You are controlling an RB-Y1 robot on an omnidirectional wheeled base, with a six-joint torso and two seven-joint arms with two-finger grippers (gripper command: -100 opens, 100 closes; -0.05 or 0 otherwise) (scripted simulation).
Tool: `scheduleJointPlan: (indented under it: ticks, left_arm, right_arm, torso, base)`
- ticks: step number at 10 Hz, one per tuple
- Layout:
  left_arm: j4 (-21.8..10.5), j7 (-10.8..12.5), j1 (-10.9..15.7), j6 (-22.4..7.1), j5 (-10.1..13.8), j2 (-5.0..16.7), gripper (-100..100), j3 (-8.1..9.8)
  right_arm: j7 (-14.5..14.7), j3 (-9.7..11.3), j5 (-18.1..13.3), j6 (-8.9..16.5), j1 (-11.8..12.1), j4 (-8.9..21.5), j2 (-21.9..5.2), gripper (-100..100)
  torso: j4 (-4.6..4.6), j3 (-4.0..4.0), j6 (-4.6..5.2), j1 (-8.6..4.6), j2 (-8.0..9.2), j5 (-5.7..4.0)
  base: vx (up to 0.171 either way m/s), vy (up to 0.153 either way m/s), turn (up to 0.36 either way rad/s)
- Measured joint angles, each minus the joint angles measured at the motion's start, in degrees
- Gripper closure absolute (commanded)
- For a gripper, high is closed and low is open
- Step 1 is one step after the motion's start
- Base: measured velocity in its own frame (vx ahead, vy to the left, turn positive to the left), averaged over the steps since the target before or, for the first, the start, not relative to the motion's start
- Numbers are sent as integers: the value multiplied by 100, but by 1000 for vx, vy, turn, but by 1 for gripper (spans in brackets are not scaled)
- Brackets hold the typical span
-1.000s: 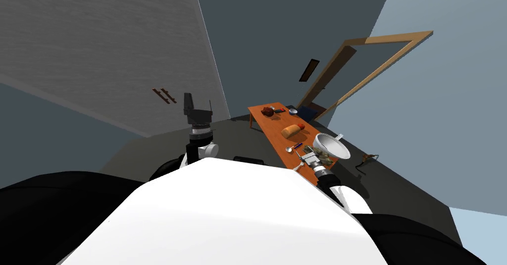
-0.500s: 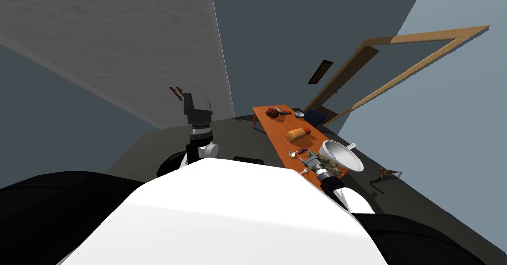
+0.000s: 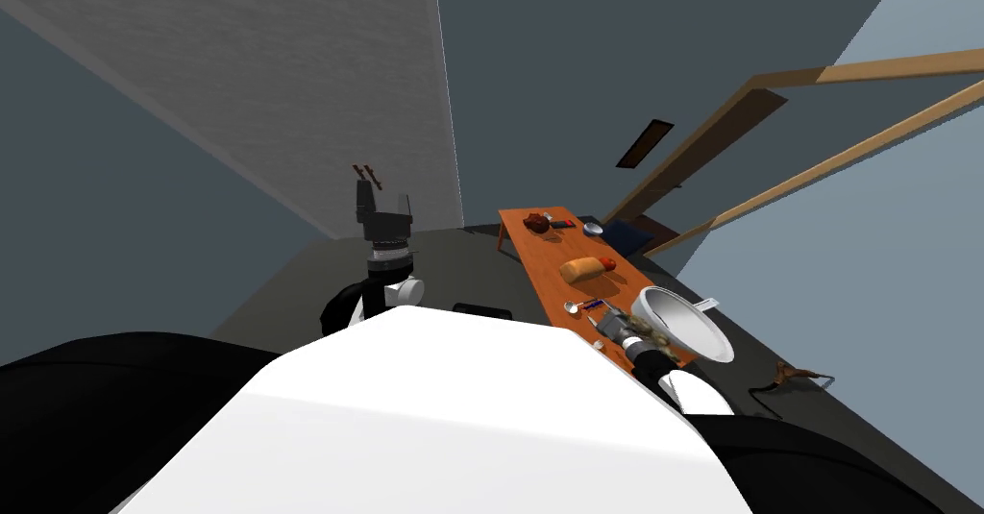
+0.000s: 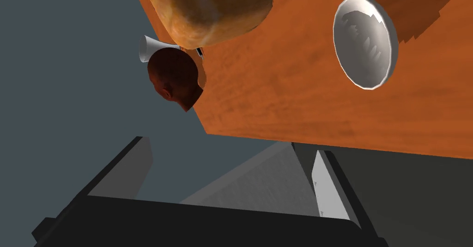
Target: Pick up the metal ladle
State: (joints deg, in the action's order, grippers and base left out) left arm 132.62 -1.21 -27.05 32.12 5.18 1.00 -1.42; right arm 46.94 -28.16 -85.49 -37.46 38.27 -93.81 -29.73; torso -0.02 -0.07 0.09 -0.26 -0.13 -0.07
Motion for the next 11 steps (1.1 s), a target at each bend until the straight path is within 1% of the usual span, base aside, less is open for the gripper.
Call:
scheduleJointPlan:
  ticks: [1,2,3,6,7,8,11]
  left_arm:
    - [0,0,1,0,0,0,0,0]
    - [0,0,0,0,0,0,0,0]
    - [0,0,0,0,0,0,0,0]
    - [0,0,-1,0,0,0,0,0]
    - [0,0,0,0,0,0,0,0]
    - [0,0,-1,0,0,0,0,0]
    - [0,0,0,0,0,0,0,0]
  right_arm:
    - [111,-31,-180,-57,-1,125,-3,-100]
    - [118,-38,-400,-96,-53,207,-65,-100]
    - [236,-96,-557,-184,-79,386,-91,-100]
    - [474,-181,-1008,-385,-118,670,-146,-100]
    - [578,-210,-1148,-465,-168,846,-171,-100]
    - [621,-223,-1295,-518,-166,885,-176,-100]
    - [757,-286,-1737,-743,-218,1152,-231,-100]
  torso:
    - [0,1,-4,-2,1,0]
    - [0,-1,2,1,-2,1]
    - [-1,-2,-1,-2,-3,0]
    - [-1,-2,2,-1,-4,0]
    - [-1,-3,-1,-3,-6,0]
    - [-1,-4,3,0,-6,0]
    - [-2,-5,1,-1,-9,1]
  base:
    - [4,-37,129]
    - [11,-42,187]
    - [9,-45,131]
    - [8,-48,189]
    - [13,-45,105]
    - [12,-45,191]
    - [15,-45,127]
